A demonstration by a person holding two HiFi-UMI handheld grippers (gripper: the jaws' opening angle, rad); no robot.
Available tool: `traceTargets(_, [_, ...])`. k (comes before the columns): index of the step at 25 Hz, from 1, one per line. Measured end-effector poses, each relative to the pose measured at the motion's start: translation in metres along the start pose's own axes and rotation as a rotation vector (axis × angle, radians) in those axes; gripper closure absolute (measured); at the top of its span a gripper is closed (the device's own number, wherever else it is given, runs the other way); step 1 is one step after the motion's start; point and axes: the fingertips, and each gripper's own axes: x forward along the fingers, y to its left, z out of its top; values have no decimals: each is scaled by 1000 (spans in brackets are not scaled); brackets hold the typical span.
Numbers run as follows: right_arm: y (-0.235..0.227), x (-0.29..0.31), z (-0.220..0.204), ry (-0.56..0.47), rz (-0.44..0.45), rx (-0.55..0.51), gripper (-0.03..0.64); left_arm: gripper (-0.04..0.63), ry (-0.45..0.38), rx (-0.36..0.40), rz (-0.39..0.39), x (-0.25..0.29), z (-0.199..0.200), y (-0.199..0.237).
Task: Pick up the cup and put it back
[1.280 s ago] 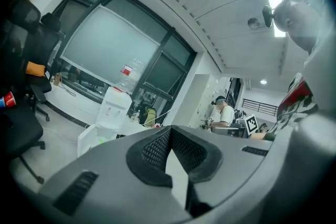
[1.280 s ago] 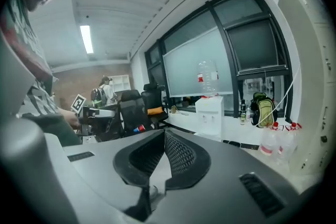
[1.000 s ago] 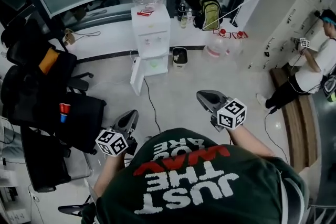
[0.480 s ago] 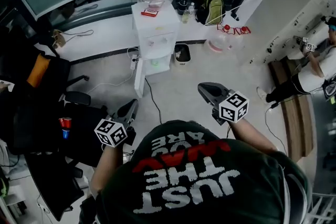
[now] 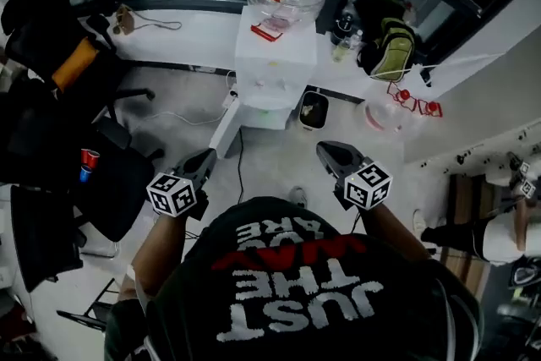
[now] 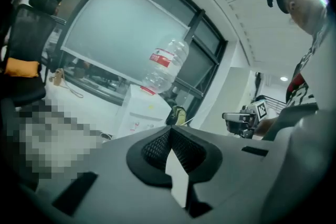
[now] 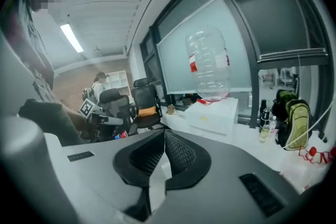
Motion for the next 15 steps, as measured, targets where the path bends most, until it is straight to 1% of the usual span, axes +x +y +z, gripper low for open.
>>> traceTargets(1, [-18, 7, 0, 17, 31, -16, 583, 588, 2, -36, 55, 13, -3, 3])
traceTargets(3, [-49, 23, 0, 53, 94, -77, 583, 588, 10, -97, 140, 38, -7, 6])
traceTargets(5, [-72, 40, -5, 87, 159, -144, 583, 588, 21, -120, 203, 59, -12, 10])
traceTargets(7, [-93, 61, -15, 112, 206, -191, 583, 588, 21, -142, 250, 75, -19, 17])
traceTargets(9, [-109, 87, -30, 133, 222, -221, 582, 588, 24, -155, 273, 87, -27, 29])
traceTargets(11, [-119, 116, -48, 162, 216, -234, 581, 588, 44, -149, 276, 95, -37, 46])
traceTargets(13, [-122, 147, -69, 199, 199, -234, 581, 588, 64, -147, 270, 100, -49, 70])
traceTargets(15, [-120, 180, -92, 235, 183, -237, 581, 588, 79, -132, 245, 106, -64, 99])
